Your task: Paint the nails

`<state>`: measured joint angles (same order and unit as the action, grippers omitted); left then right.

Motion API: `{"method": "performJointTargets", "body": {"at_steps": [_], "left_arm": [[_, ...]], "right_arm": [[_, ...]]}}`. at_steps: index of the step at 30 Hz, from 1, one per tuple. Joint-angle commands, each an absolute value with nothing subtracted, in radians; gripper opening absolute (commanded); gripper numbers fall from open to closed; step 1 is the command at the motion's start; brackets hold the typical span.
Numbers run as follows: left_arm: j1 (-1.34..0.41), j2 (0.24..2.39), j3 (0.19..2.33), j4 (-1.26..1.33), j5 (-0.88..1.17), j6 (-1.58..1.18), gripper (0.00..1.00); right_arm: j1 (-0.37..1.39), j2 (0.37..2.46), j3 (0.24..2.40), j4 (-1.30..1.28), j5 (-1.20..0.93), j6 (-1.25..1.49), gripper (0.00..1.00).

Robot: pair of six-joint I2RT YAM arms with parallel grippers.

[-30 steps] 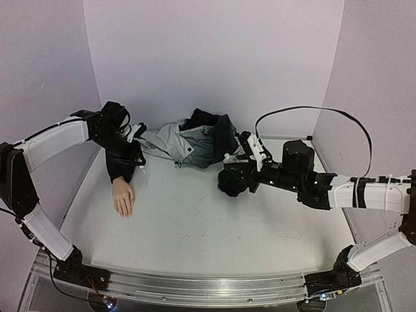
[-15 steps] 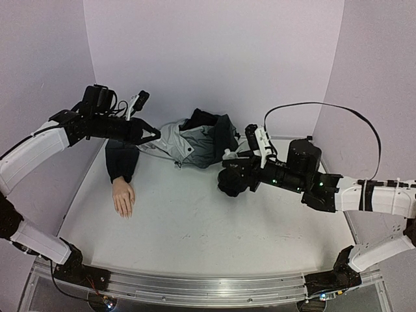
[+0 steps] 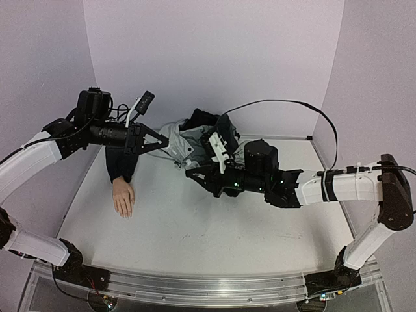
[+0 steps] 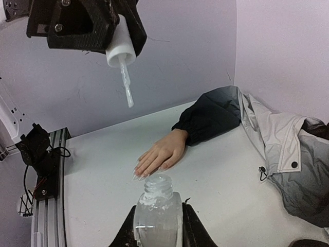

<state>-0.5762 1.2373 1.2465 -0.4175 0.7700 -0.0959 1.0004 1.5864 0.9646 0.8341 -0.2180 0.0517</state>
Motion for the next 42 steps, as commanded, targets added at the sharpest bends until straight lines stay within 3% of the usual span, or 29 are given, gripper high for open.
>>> {"method": "performJointTargets", "body": {"at_steps": [1,42], "left_arm": [[-0.587,1.226,1.242,-0.361,0.814,-0.066,0.0],[-0.62,1.257,1.242,-0.396,0.742,-0.039,0.0]], "right_arm": [[1.024,1.629,1.061,0.928,-0.213,0.042,0.0],[1.078,1.623,1.051,0.998,-0.1,-0.027,0.0]]}}
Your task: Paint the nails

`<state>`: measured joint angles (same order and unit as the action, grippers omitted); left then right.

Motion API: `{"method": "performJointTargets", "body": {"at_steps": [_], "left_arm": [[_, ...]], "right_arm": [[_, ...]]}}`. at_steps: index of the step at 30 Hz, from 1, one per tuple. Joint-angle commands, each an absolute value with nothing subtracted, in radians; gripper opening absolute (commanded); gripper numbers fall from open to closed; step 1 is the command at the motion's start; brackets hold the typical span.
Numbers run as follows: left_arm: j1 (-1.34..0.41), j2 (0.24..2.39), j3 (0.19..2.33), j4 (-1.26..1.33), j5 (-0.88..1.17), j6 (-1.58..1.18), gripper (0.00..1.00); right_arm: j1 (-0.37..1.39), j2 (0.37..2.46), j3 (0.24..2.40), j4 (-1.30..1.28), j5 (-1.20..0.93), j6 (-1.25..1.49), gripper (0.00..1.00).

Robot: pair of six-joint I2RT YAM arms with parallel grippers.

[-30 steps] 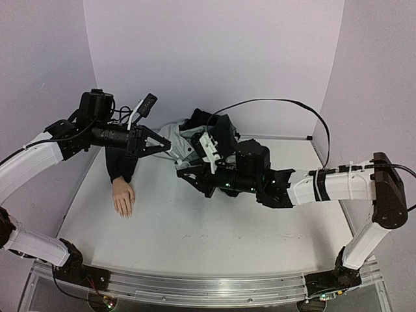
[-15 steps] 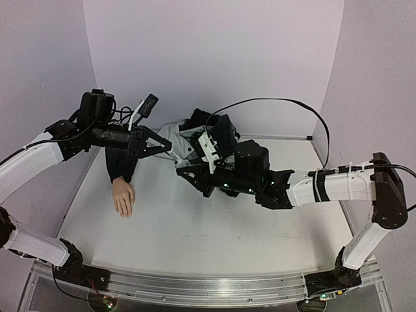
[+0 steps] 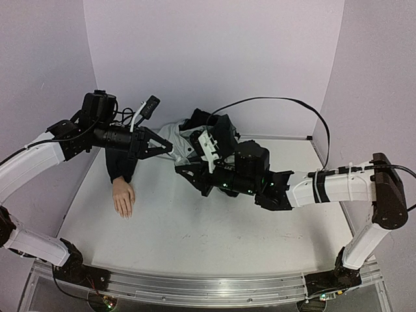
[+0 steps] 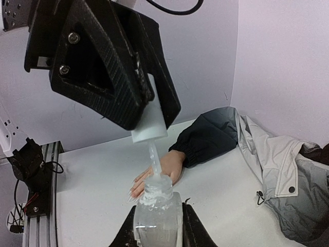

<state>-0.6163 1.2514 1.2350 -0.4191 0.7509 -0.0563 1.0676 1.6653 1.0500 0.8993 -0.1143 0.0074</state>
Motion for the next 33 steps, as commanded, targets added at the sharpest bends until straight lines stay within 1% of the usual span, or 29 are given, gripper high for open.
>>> {"method": "performJointTargets", "body": {"at_steps": [1,25,29,33], "left_arm": [[-0.62,1.259,1.242,-0.397,0.746,-0.04,0.0],[-0.651,1.289,1.255,-0.43,0.737,-0.011,0.0],[-0.662,1.299,1.263,-0.455,0.709,-0.002,0.0],[-0.666,1.32,1.287,-0.495,0.661,-0.002,0.0]], "right_arm": [[1.077,1.622,1.048,1.002,-0.096,-0.027,0.0],[1.083,1.631,1.068,1.019,-0.077,-0.041,0.0],[1.083,1.637,1.075,1.01,-0.068,-0.059,0.0],[1.083,1.637,1.09,0.991,-0.014,-0.09,0.0]]}}
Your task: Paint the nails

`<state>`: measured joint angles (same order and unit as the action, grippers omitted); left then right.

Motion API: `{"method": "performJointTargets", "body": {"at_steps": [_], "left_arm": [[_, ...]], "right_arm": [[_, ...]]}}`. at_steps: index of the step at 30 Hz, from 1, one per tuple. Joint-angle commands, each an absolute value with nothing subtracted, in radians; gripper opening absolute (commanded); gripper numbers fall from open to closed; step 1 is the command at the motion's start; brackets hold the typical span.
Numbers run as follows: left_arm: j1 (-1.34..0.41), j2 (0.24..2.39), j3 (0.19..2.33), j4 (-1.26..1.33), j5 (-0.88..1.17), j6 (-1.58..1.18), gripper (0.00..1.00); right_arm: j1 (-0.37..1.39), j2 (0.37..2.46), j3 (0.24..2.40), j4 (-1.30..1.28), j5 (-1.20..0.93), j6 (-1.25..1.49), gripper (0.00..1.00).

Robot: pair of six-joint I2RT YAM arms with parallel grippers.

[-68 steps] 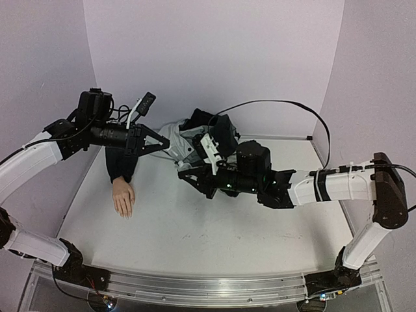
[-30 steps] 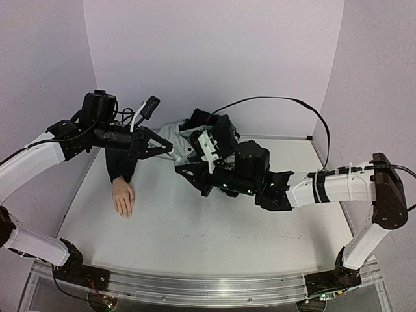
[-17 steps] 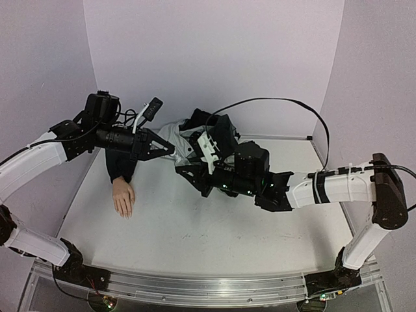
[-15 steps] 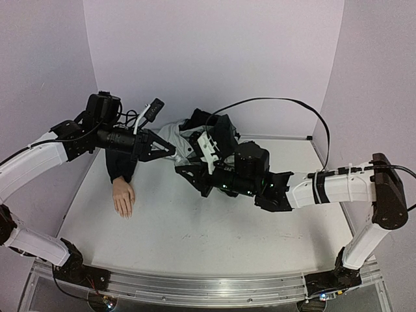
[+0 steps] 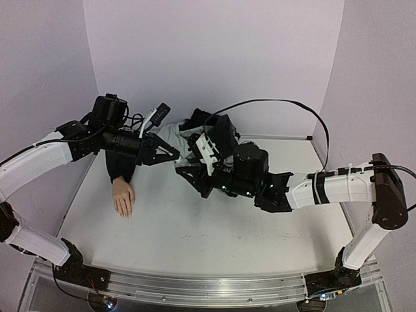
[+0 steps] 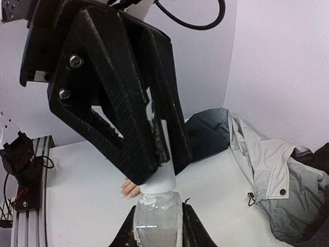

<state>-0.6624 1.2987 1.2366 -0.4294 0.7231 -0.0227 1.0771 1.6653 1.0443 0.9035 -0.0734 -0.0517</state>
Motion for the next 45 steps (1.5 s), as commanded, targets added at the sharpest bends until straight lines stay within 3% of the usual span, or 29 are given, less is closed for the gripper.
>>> {"method": "performJointTargets", "body": {"at_steps": [1,10,15,24,31,40,45], "left_arm": [[-0.666,1.326,1.295,-0.507,0.641,-0.002,0.0],[-0.676,1.452,1.441,-0.704,0.402,-0.211,0.0],[-0.681,1.463,1.394,-0.691,0.365,-0.349,0.0],[-0.683,1.454,1.346,-0.69,0.299,-0.408,0.0],[-0.685,1.428,1.307,-0.668,0.474,-0.226,0.0],[-0.735,1.4,1.316,-0.668,0.82,0.077,0.0],[-0.758,1.453,1.373,-0.669,1.008,0.125,0.0]], "right_arm": [[1.083,1.637,1.095,0.99,0.011,-0.098,0.0],[1.148,1.8,1.223,1.186,0.608,-0.223,0.0],[1.18,1.907,1.306,1.362,0.673,-0.313,0.0],[1.207,2.005,1.471,1.378,0.66,-0.444,0.0],[1.17,1.855,1.392,1.162,0.294,-0.304,0.0],[0.893,1.669,1.33,1.047,-0.798,0.164,0.0],[0.865,1.628,1.323,1.149,-1.037,0.328,0.0]]}}
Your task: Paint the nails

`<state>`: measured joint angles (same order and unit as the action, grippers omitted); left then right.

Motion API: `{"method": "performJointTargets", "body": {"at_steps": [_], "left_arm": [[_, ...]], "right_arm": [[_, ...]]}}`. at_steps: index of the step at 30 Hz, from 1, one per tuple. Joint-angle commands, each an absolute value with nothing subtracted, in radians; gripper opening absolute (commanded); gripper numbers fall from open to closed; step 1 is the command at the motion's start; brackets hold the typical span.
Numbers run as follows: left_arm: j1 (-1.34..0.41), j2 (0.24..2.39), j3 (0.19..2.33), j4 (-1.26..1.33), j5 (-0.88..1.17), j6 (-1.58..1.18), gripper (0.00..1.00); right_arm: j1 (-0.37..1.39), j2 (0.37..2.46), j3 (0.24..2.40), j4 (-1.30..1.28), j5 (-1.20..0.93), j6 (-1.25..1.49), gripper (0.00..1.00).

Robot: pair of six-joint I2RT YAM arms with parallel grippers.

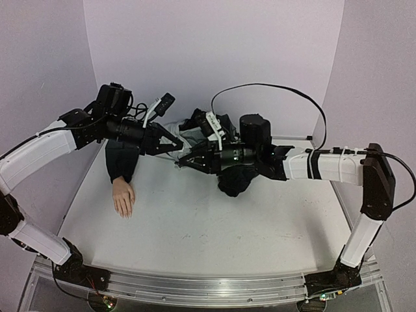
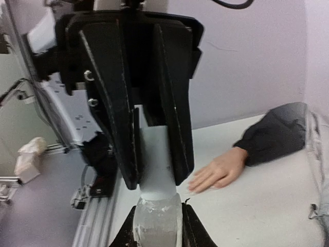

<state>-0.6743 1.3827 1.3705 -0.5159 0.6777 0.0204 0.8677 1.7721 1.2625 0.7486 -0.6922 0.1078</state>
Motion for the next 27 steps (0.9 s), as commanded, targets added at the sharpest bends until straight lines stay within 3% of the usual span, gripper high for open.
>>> {"method": "performJointTargets", "body": {"at_steps": [1,8,9,15,18,24,27], "left_arm": [[-0.761,1.461,1.387,-0.672,1.021,0.129,0.0],[-0.767,1.482,1.455,-0.706,0.988,0.141,0.02],[-0.767,1.483,1.468,-0.709,0.965,0.129,0.09],[-0.766,1.412,1.501,-0.669,0.75,0.033,0.77],[-0.764,1.339,1.451,-0.6,0.639,-0.031,0.97],[-0.767,1.215,1.2,-0.182,0.555,-0.346,0.99],[-0.815,1.223,1.142,-0.008,0.428,-0.49,0.96]], "right_arm": [[0.866,1.618,1.322,1.15,-1.055,0.341,0.0],[0.843,1.546,1.239,1.147,-1.023,0.376,0.0],[0.84,1.539,1.224,1.146,-1.002,0.372,0.0],[0.838,1.462,1.117,0.941,-0.773,0.169,0.0],[0.837,1.404,1.035,0.866,-0.598,0.08,0.0],[0.872,1.327,0.892,0.872,-0.139,-0.044,0.0],[0.923,1.319,0.838,0.916,0.136,-0.117,0.0]]}}
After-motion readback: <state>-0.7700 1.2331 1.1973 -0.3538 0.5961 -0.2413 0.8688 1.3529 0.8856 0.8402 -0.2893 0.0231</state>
